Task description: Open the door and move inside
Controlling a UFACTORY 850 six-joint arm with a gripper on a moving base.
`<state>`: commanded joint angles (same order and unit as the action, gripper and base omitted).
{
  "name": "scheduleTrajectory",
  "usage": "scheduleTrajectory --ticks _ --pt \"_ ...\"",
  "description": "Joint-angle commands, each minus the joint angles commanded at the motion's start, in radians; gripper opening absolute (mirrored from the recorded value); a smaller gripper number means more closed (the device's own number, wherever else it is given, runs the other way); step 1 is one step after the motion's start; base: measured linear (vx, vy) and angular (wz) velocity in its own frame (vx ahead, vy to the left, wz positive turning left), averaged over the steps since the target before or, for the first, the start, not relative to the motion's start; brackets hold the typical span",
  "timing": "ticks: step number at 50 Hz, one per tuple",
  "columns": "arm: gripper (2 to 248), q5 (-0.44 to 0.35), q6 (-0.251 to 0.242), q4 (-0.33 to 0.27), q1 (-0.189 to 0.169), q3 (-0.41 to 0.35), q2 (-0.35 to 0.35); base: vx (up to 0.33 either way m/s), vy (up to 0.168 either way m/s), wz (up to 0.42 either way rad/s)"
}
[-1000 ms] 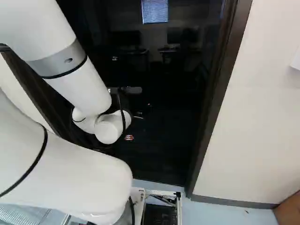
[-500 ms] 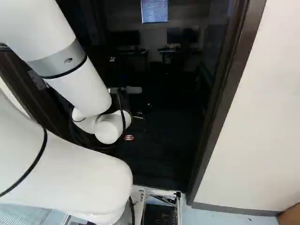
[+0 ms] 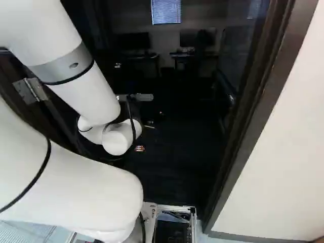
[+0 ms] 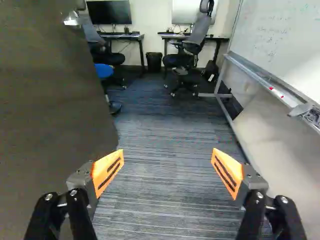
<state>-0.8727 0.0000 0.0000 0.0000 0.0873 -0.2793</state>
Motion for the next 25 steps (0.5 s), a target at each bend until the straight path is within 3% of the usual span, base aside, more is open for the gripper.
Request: scheduleTrajectory --ticks 25 --pt "247 0.000 0.000 0.000 0.000 0.000 0.000 0.220 0.006 -0.012"
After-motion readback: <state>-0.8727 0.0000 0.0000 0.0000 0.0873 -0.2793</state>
